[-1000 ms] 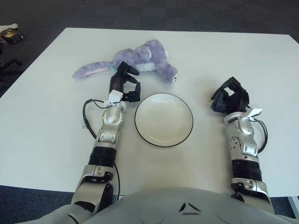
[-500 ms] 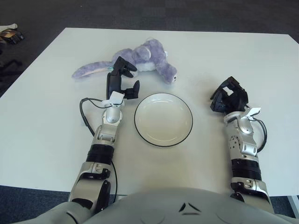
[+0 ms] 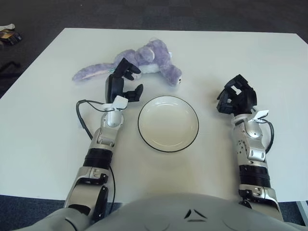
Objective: Put the doll into the plate.
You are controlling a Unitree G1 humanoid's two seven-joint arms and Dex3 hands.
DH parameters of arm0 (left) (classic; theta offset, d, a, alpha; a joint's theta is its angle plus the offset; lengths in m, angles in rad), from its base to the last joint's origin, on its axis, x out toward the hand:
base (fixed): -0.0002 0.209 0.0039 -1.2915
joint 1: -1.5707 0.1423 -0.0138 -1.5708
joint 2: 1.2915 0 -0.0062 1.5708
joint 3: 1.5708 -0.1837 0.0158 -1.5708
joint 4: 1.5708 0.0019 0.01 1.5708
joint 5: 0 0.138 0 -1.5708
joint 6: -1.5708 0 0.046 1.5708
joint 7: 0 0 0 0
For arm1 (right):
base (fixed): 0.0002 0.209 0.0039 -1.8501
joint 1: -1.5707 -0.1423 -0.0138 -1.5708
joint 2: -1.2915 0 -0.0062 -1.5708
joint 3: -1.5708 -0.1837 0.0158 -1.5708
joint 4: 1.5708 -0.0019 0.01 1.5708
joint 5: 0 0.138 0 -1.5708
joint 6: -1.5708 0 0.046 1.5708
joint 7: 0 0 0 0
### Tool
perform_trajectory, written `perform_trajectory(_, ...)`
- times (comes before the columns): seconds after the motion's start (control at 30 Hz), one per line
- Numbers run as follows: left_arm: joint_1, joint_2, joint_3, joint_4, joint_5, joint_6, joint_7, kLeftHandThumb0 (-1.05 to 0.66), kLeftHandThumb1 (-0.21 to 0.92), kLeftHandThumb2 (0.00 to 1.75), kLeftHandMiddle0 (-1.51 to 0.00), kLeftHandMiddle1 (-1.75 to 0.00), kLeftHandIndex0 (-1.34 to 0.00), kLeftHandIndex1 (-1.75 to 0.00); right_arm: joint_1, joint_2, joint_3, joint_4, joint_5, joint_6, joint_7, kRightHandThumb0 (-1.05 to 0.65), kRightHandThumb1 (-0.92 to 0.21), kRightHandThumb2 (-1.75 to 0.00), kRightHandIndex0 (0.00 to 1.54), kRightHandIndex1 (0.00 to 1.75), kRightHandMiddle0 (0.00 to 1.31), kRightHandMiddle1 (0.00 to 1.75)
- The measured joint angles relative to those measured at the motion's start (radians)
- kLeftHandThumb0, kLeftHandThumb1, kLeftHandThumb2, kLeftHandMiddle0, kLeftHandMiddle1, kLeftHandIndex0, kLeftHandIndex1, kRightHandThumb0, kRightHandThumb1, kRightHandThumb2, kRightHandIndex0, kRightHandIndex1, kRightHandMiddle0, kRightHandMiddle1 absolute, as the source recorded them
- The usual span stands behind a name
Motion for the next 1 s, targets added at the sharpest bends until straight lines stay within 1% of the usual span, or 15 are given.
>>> perform_trajectory(0.03, 0.0, 0.005, -0.002, 0.0, 0.006, -0.002, 0.0, -0.01, 0.52, 1.01, -0.35, -1.7, -0.5, -1.58, 0.001, 0.0, 0.0, -0.002, 0.0, 0.005, 0.0, -0.01, -0.18, -1.47, 0.71, 1.7, 0.5, 1.75)
perform_trajectory(0.07, 0.0, 0.012, -0.005, 0.0, 0.011, -0.003, 0.0, -0.14, 0.6, 0.88, -0.26, -1.59, -0.47, -1.58, 0.001, -0.001, 0.0, -0.004, 0.0, 0.01, 0.001, -0.01, -0.18, -1.47, 0.71, 1.7, 0.5, 1.75)
perform_trajectory(0.1, 0.0, 0.018, -0.008, 0.0, 0.015, -0.003, -0.001, -0.19, 0.63, 0.82, -0.22, -1.55, -0.46, -1.58, 0.002, -0.002, 0.0, -0.007, 0.0, 0.015, 0.001, -0.01, -0.18, -1.47, 0.71, 1.7, 0.5, 1.75)
perform_trajectory(0.13, 0.0, 0.027, -0.011, -0.001, 0.023, -0.003, -0.003, -0.25, 0.71, 0.7, -0.17, -1.45, -0.44, -1.58, 0.003, -0.002, 0.0, -0.01, 0.0, 0.023, 0.001, -0.01, -0.18, -1.47, 0.72, 1.7, 0.5, 1.75)
perform_trajectory(0.17, 0.0, 0.033, -0.013, -0.003, 0.029, -0.002, -0.004, -0.27, 0.73, 0.65, -0.15, -1.41, -0.43, -1.58, 0.004, -0.002, 0.0, -0.013, 0.0, 0.029, 0.0, -0.01, -0.18, -1.47, 0.72, 1.7, 0.5, 1.75)
perform_trajectory(0.23, 0.0, 0.045, -0.019, -0.01, 0.039, -0.001, -0.007, -0.33, 0.83, 0.49, -0.1, -1.3, -0.39, -1.57, 0.005, -0.002, 0.0, -0.018, 0.0, 0.041, 0.0, -0.01, -0.18, -1.48, 0.72, 1.7, 0.5, 1.75)
perform_trajectory(0.27, 0.0, 0.05, -0.021, -0.015, 0.045, 0.001, -0.009, -0.38, 0.79, 0.51, -0.09, -1.25, -0.34, -1.52, 0.006, -0.002, 0.0, -0.02, 0.0, 0.046, 0.0, -0.01, -0.17, -1.48, 0.72, 1.71, 0.5, 1.75)
perform_trajectory(0.3, 0.0, 0.055, -0.023, -0.021, 0.05, 0.005, -0.012, -0.46, 0.67, 0.63, -0.07, -1.17, -0.25, -1.42, 0.006, -0.002, 0.0, -0.023, -0.001, 0.051, -0.001, -0.01, -0.17, -1.48, 0.72, 1.71, 0.5, 1.75)
perform_trajectory(0.33, 0.0, 0.06, -0.025, -0.029, 0.058, 0.012, -0.016, -0.51, 0.58, 0.73, -0.06, -1.13, -0.19, -1.37, 0.007, -0.002, 0.0, -0.025, -0.001, 0.055, -0.001, -0.01, -0.17, -1.48, 0.72, 1.71, 0.5, 1.75)
perform_trajectory(0.4, 0.0, 0.07, -0.029, -0.047, 0.073, 0.029, -0.025, -0.55, 0.49, 0.83, -0.03, -1.06, -0.12, -1.31, 0.007, -0.002, 0.0, -0.028, -0.003, 0.062, -0.002, -0.01, -0.17, -1.49, 0.72, 1.72, 0.5, 1.75)
perform_trajectory(0.47, 0.0, 0.08, -0.034, -0.06, 0.088, 0.045, -0.035, -0.57, 0.41, 0.89, -0.01, -1.0, -0.07, -1.26, 0.007, -0.002, 0.001, -0.029, -0.004, 0.067, -0.002, -0.01, -0.17, -1.49, 0.72, 1.73, 0.5, 1.75)
perform_trajectory(0.7, -0.009, 0.115, -0.05, -0.079, 0.152, 0.108, -0.046, -0.59, 0.32, 0.95, 0.0, -0.85, -0.01, -1.17, 0.006, -0.002, 0.007, -0.03, -0.012, 0.078, -0.002, -0.01, -0.17, -1.5, 0.71, 1.74, 0.5, 1.74)
perform_trajectory(0.73, -0.011, 0.12, -0.052, -0.081, 0.16, 0.116, -0.046, -0.59, 0.3, 0.95, 0.0, -0.82, 0.0, -1.14, 0.006, -0.002, 0.008, -0.031, -0.014, 0.08, -0.003, -0.01, -0.16, -1.51, 0.71, 1.75, 0.51, 1.74)
perform_trajectory(0.83, -0.018, 0.134, -0.06, -0.081, 0.186, 0.138, -0.046, -0.6, 0.26, 0.95, 0.0, -0.69, 0.0, -0.96, 0.005, -0.002, 0.015, -0.04, -0.026, 0.093, -0.01, -0.01, -0.15, -1.51, 0.72, 1.75, 0.52, 1.73)
perform_trajectory(1.0, -0.053, 0.156, -0.066, -0.082, 0.208, 0.192, -0.061, -0.61, 0.23, 0.95, 0.0, -0.57, 0.0, -0.77, 0.001, -0.002, 0.038, -0.068, -0.051, 0.124, -0.021, -0.01, -0.15, -1.51, 0.73, 1.75, 0.53, 1.72)
